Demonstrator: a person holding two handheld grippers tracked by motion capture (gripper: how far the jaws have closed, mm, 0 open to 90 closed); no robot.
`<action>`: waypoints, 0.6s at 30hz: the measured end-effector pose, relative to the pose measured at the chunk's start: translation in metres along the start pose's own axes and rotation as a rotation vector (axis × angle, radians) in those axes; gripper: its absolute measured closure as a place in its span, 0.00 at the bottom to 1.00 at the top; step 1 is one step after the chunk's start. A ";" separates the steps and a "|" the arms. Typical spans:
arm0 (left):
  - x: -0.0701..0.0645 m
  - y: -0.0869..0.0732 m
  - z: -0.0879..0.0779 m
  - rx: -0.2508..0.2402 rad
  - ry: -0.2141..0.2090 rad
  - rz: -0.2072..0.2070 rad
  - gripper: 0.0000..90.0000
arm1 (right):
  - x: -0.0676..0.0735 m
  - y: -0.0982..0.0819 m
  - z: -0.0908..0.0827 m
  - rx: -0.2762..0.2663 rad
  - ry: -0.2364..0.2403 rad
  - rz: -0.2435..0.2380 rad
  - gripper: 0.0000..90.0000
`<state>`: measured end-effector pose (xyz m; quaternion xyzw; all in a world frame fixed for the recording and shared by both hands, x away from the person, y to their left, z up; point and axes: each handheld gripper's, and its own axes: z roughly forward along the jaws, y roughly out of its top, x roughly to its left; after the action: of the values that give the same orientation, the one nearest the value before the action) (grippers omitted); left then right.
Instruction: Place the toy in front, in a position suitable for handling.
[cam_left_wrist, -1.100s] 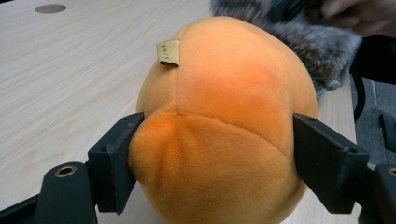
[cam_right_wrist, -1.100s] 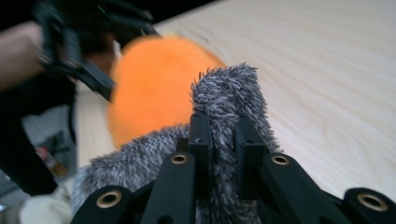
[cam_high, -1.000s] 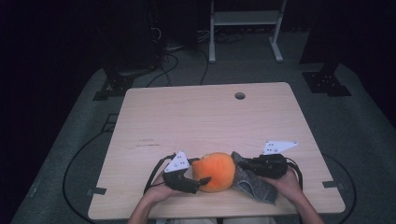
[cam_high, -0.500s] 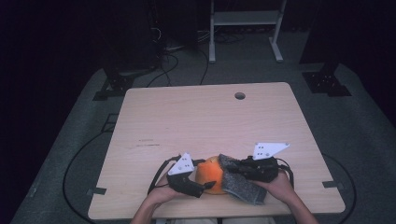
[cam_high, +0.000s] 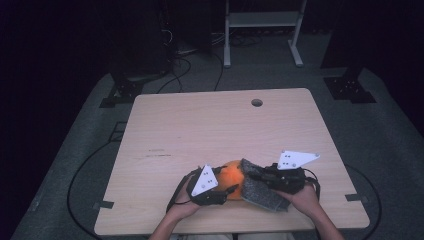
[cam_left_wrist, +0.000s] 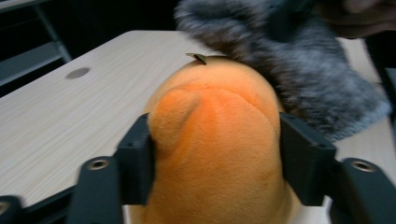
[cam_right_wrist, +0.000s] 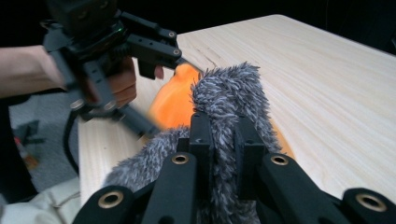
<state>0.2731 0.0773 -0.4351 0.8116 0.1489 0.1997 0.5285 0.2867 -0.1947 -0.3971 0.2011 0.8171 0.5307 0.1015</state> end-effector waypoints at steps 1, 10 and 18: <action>0.001 0.000 -0.001 0.005 -0.001 -0.018 0.31 | 0.001 0.000 0.002 0.009 -0.003 -0.003 0.89; 0.008 -0.004 -0.003 0.025 -0.025 -0.121 0.37 | 0.003 -0.003 0.007 0.050 -0.020 -0.020 0.89; -0.005 -0.004 -0.005 0.041 -0.070 0.041 0.30 | 0.019 0.011 0.018 0.026 0.037 -0.061 0.89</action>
<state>0.2661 0.0804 -0.4381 0.8315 0.1177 0.1788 0.5125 0.2789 -0.1678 -0.3941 0.1672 0.8314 0.5205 0.0999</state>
